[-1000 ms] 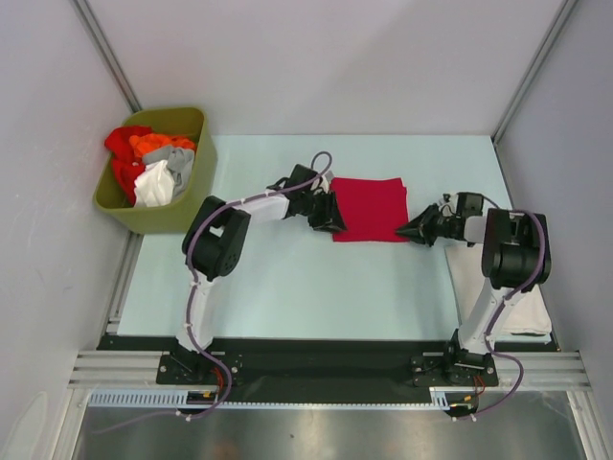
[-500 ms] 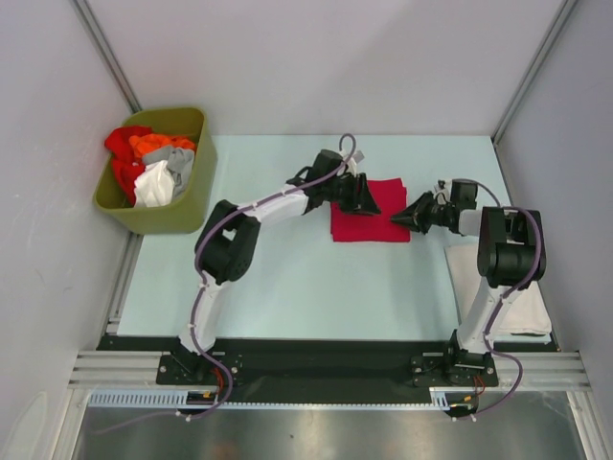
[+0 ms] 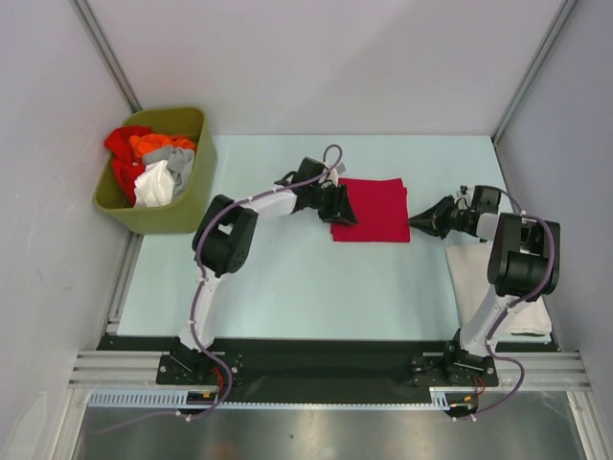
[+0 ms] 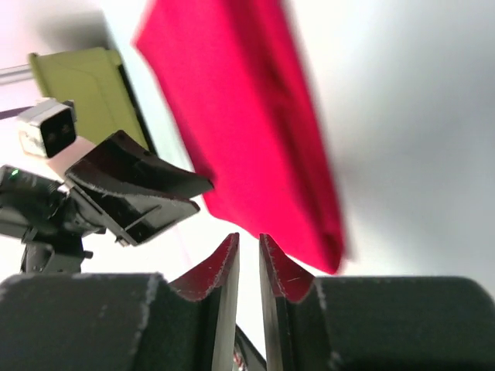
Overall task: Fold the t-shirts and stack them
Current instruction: Fold the tshirt
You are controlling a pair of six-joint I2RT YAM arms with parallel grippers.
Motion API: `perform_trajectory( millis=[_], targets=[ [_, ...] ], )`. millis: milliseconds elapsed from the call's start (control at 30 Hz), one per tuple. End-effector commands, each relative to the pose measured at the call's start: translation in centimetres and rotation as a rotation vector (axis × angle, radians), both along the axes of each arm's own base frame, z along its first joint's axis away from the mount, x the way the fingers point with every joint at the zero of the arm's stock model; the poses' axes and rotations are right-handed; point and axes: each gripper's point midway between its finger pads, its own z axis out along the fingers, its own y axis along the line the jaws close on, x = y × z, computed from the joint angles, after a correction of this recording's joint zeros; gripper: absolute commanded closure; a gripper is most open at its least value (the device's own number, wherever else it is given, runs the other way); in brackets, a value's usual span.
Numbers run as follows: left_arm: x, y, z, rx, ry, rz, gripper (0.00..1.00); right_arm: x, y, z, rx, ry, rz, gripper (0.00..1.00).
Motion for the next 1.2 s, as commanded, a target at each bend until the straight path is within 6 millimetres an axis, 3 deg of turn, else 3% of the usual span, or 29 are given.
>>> perform_trajectory(
  millis=[0, 67, 133, 167, 200, 233, 267, 300, 333, 400, 433, 500, 567, 633, 667, 700, 733, 767, 800, 833, 900, 933, 1000, 1133, 1167],
  targets=[
    [1.7, 2.6, 5.9, -0.012, -0.152, 0.007, 0.55, 2.5, 0.0, 4.0, -0.017, -0.118, 0.014, 0.78],
    [2.1, 3.4, 5.4, -0.017, -0.128, 0.019, 0.55, 3.7, 0.8, 3.4, 0.000, -0.110, 0.027, 0.76],
    [2.4, 4.0, 3.9, -0.015, -0.085, 0.034, 0.55, 5.7, 2.2, 4.4, 0.032, -0.154, 0.056, 0.75],
    [2.2, 4.1, 3.4, -0.025, -0.066, 0.027, 0.55, 6.3, 2.8, 2.9, 0.044, -0.126, 0.065, 0.74],
    [2.5, 4.2, 2.5, -0.023, -0.058, 0.033, 0.55, 8.2, 3.2, 4.0, 0.044, -0.181, 0.077, 0.73],
    [2.7, 4.4, 1.8, -0.013, -0.049, 0.042, 0.55, 9.0, 3.7, 3.9, 0.061, -0.178, 0.080, 0.73],
    [3.0, 4.8, 1.4, -0.015, -0.041, 0.050, 0.55, 9.8, 4.6, 2.1, 0.075, -0.148, 0.096, 0.72],
    [3.3, 4.9, 0.9, -0.017, -0.029, 0.056, 0.55, 10.7, 4.7, 2.0, 0.078, -0.165, 0.095, 0.72],
    [3.5, 5.1, 0.0, -0.014, -0.013, 0.062, 0.55, 12.3, 4.7, 2.5, 0.080, -0.197, 0.092, 0.72],
    [4.1, 5.0, -0.3, -0.016, -0.012, 0.068, 0.55, 13.8, 4.4, 0.8, 0.104, -0.178, 0.069, 0.72],
    [4.2, 5.0, -0.9, -0.007, -0.010, 0.067, 0.55, 14.9, 4.1, 1.4, 0.104, -0.208, 0.065, 0.71],
    [4.4, 5.6, -1.3, 0.030, -0.019, 0.076, 0.56, 15.8, 2.5, 0.0, 0.109, -0.182, 0.024, 0.71],
    [4.4, 6.3, -0.3, 0.053, -0.043, 0.085, 0.56, 16.3, 1.2, 0.1, 0.103, -0.191, 0.009, 0.71],
    [4.6, 7.1, 1.3, 0.078, -0.088, 0.123, 0.56, 16.3, -0.7, 0.9, 0.084, -0.188, -0.016, 0.69],
    [4.1, 7.4, 3.6, 0.058, -0.118, 0.152, 0.57, 16.1, -1.3, 1.2, 0.067, -0.185, -0.030, 0.66],
    [4.1, 7.8, 4.6, 0.061, -0.138, 0.191, 0.58, 15.8, -2.3, 2.7, 0.037, -0.201, -0.040, 0.65],
    [2.8, 8.3, 4.0, 0.067, -0.109, 0.211, 0.59, 15.4, -2.8, 3.2, 0.017, -0.193, -0.048, 0.64],
    [2.8, 7.9, 7.7, -0.002, -0.149, 0.265, 0.58, 14.4, -3.4, 2.5, -0.024, -0.102, -0.078, 0.59],
    [2.5, 7.9, 8.5, -0.025, -0.144, 0.302, 0.58, 13.9, -4.2, 3.0, -0.098, -0.115, -0.067, 0.56],
    [1.2, 7.9, 7.8, -0.029, -0.109, 0.336, 0.57, 13.4, -4.6, 4.7, -0.153, -0.133, -0.067, 0.53],
    [0.7, 6.4, 10.3, -0.139, -0.073, 0.417, 0.54, 11.4, -5.4, 4.7, -0.245, -0.062, -0.079, 0.44],
    [-0.2, 5.0, 10.2, -0.150, -0.050, 0.444, 0.53, 10.6, -5.6, 6.6, -0.273, -0.083, -0.091, 0.41],
    [-1.1, 3.2, 10.0, -0.216, 0.066, 0.537, 0.48, 8.3, -5.7, 5.9, -0.318, -0.019, -0.108, 0.37],
    [-4.3, -2.7, 9.1, -0.270, 0.273, 0.662, 0.44, 5.6, -6.8, 7.6, -0.439, -0.004, -0.171, 0.29],
    [-4.1, -3.3, 8.7, -0.254, 0.277, 0.698, 0.39, 5.0, -6.9, 8.5, -0.453, -0.002, -0.178, 0.28]
  ],
)
